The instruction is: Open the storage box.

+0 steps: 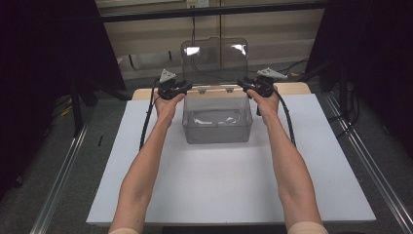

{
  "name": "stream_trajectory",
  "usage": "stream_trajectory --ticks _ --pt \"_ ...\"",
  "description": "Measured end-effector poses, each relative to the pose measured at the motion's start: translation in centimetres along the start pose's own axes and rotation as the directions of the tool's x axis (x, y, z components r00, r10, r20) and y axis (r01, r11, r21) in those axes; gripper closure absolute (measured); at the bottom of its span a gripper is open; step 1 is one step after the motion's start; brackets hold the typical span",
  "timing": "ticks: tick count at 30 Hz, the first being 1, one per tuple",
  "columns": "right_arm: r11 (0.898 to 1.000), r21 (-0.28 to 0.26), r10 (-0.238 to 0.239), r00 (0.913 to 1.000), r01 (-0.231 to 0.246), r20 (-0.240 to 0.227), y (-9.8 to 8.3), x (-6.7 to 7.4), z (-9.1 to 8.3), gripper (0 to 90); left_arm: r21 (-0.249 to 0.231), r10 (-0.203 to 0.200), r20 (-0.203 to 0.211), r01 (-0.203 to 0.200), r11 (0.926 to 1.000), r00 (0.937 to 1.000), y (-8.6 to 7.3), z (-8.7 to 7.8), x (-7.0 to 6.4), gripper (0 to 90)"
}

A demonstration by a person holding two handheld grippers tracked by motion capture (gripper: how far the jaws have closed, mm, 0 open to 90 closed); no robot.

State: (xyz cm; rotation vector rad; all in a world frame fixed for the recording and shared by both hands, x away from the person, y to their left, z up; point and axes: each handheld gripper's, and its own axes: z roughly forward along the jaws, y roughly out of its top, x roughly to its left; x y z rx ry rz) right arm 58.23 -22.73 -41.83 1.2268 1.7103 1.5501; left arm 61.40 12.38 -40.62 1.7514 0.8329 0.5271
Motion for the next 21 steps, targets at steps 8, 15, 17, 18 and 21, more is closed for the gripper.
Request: stream_trajectory --ticks 8,15,17,18,21 --pt "0.999 0.005 0.032 0.9994 -0.032 -0.013 -0.07 -0.24 0.18 58.6 0.012 -0.018 0.024 0.018 0.9998 0.9995 -0.3 0.29 0.14 56.5" --pt "0.999 0.024 0.042 0.9989 -0.042 -0.021 -0.06 -0.22 0.42 52.5 0.009 -0.067 0.041 0.066 0.9977 0.9969 -0.42 0.53 0.22 54.4" --pt "0.998 0.039 0.041 0.9988 -0.04 -0.028 0.0 -0.28 0.45 51.7 0.008 -0.075 0.04 0.075 0.9972 0.9964 -0.5 0.58 0.23 53.9" --pt "0.998 0.04 0.042 0.9988 -0.041 -0.027 0.02 -0.25 0.47 51.4 0.008 -0.074 0.039 0.073 0.9973 0.9965 -0.48 0.6 0.23 53.7" --pt "0.998 0.041 0.044 0.9988 -0.043 -0.022 0.01 -0.22 0.56 50.9 0.01 -0.08 0.039 0.079 0.9968 0.996 -0.48 0.6 0.21 53.2"
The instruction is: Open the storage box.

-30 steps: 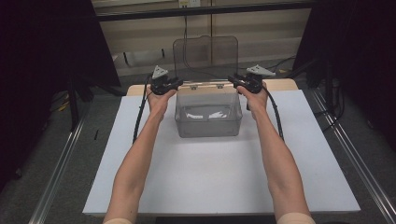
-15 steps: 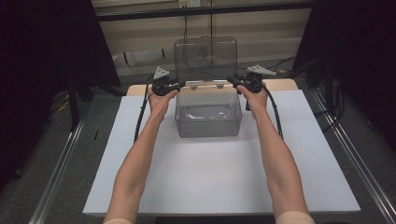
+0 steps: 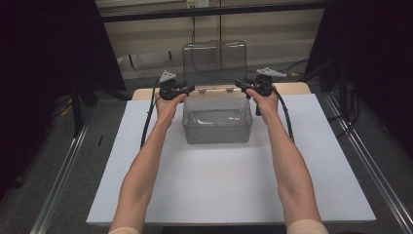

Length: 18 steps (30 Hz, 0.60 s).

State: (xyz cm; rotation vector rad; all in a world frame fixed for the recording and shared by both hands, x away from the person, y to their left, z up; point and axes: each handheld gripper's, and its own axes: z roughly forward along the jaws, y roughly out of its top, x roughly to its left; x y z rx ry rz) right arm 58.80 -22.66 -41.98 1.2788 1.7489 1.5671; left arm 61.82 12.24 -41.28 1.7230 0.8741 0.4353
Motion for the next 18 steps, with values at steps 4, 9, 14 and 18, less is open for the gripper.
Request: stream_trajectory --ticks 4,9,14,18 --pt "1.0 0.006 -0.001 1.0 0.001 0.004 0.03 0.1 0.07 50.0 0.001 -0.004 0.012 0.004 1.0 0.9999 0.0 0.0 0.11 51.7" --pt "1.0 0.008 0.001 1.0 -0.001 0.005 0.0 0.17 0.14 48.4 0.0 -0.017 0.019 0.017 0.9999 0.9997 -0.1 0.05 0.17 49.4" --pt "1.0 0.007 0.011 0.9999 -0.011 0.006 -0.06 0.15 0.21 47.7 0.001 -0.02 0.018 0.019 0.9998 0.9996 -0.1 0.03 0.16 49.3" --pt "1.0 0.01 0.017 0.9998 -0.017 0.006 -0.06 0.16 0.31 46.0 0.007 -0.029 0.019 0.029 0.9996 0.9994 -0.12 0.01 0.24 49.1"
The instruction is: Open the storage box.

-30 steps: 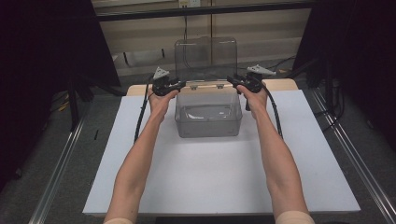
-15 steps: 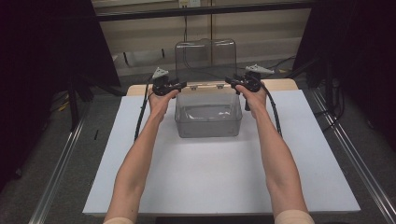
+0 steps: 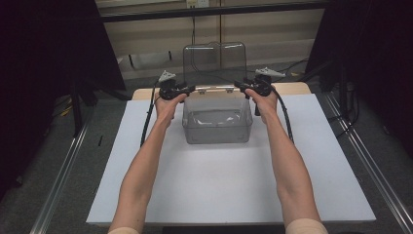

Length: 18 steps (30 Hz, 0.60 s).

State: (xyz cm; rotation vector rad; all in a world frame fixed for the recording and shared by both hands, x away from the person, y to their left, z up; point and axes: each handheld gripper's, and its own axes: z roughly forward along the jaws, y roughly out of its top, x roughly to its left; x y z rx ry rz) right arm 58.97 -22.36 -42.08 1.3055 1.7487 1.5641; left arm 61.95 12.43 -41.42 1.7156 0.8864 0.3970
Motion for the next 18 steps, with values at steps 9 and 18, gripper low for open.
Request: stream_trajectory --ticks 9,18 --pt "0.999 0.034 0.015 0.9997 -0.016 0.019 -0.6 0.2 0.6 39.5 0.005 -0.038 -0.015 0.038 0.9993 0.9992 -0.2 0.0 0.4 42.5" --pt "0.99 0.035 0.139 0.9902 -0.14 0.013 -1.1 -0.3 0.8 37.3 -0.006 -0.029 -0.001 0.029 0.9996 0.9996 -0.4 0.1 0.5 41.9"
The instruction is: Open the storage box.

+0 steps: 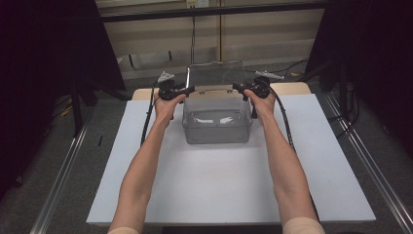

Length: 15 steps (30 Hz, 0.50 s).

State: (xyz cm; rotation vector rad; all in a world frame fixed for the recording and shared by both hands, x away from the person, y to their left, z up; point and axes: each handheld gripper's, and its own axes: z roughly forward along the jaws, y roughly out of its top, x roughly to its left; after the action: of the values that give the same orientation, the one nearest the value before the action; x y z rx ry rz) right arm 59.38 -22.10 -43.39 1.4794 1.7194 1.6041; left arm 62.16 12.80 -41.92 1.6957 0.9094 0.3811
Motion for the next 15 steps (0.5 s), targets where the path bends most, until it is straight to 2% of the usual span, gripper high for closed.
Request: stream_trajectory --ticks 3,4,5,6,7,9,10,11,15 --pt "1.0 0.003 0.01 0.9994 -0.01 0.033 0.0 0.1 0.0 33.4 -0.003 -0.006 -0.002 0.006 1.0 1.0 -0.1 0.0 0.0 41.5" --pt "1.0 0.003 -0.023 0.9985 0.023 0.049 0.1 0.2 -0.1 33.3 0.0 -0.004 -0.001 0.004 1.0 1.0 -0.1 0.1 0.0 41.4" --pt "1.0 0.003 -0.023 0.9985 0.023 0.049 0.1 0.2 -0.1 33.3 0.0 -0.004 -0.001 0.004 1.0 1.0 -0.1 0.1 0.0 41.9" --pt "0.999 0.01 -0.045 0.9973 0.044 0.059 0.2 0.3 -0.1 33.2 0.0 -0.001 0.003 0.001 1.0 1.0 -0.2 0.2 -0.1 41.9" --pt "0.997 0.014 -0.073 0.9966 0.073 0.038 0.2 0.5 -0.1 45.0 0.009 0.015 0.001 -0.015 0.9999 0.9999 -0.2 0.2 -0.3 43.0" --pt "0.997 0.004 -0.073 0.9966 0.073 0.037 0.1 0.8 0.0 43.4 0.004 0.013 0.001 -0.013 0.9999 0.9999 -0.2 0.2 -0.3 39.8" --pt "0.997 -0.002 -0.081 0.9959 0.081 0.042 0.1 1.0 0.1 35.6 0.006 0.013 -0.004 -0.013 0.9999 0.9999 -0.3 0.2 -0.2 39.9" --pt "0.995 -0.004 -0.098 0.9914 0.099 0.087 0.1 1.0 0.1 29.5 0.002 -0.003 -0.005 0.003 1.0 1.0 -0.3 0.2 -0.2 37.7" --pt "0.995 -0.001 -0.1 0.9914 0.101 0.084 0.1 0.9 -0.1 26.4 0.001 -0.008 -0.012 0.008 1.0 0.9999 -0.3 0.1 -0.2 33.9"
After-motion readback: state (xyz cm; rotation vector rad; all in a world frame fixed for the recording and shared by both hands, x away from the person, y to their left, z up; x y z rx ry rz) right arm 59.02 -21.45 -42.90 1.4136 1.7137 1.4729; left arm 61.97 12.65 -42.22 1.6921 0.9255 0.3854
